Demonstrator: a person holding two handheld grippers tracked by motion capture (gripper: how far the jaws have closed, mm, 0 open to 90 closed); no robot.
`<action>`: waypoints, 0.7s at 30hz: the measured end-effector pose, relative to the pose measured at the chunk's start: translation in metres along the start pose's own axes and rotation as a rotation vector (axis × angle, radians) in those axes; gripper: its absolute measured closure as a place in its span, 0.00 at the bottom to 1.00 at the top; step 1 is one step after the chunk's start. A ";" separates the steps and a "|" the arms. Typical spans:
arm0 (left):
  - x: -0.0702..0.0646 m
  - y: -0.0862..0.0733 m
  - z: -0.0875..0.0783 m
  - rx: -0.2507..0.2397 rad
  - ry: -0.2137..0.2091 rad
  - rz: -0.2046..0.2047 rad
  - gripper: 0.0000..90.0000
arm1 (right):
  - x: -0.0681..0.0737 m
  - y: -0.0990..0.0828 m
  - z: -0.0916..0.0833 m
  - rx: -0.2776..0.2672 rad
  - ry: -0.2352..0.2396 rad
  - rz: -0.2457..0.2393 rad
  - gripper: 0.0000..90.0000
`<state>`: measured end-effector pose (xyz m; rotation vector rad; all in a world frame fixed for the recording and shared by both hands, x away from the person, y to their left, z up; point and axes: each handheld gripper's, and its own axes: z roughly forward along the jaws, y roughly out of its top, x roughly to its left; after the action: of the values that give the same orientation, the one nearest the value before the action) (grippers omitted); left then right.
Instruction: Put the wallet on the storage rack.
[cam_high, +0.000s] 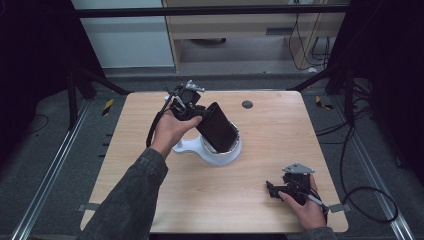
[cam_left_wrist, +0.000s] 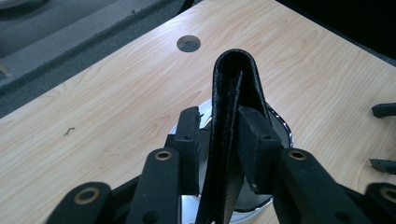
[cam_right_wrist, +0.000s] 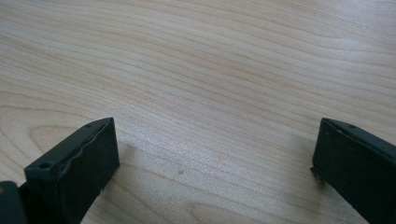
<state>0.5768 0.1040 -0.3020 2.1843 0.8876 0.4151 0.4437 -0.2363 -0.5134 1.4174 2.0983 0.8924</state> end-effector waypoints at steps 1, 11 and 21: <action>0.000 0.000 -0.001 -0.006 0.005 0.000 0.76 | 0.000 0.000 0.000 0.001 0.000 0.002 0.01; 0.004 0.002 -0.018 -0.079 0.025 -0.007 0.71 | 0.000 0.000 0.000 0.000 0.000 0.000 0.01; -0.010 0.000 -0.040 -0.154 0.019 0.043 0.53 | 0.000 0.000 0.000 0.003 0.002 0.005 0.01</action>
<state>0.5492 0.1173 -0.2752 2.0639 0.7934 0.5096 0.4435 -0.2360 -0.5133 1.4251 2.0990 0.8931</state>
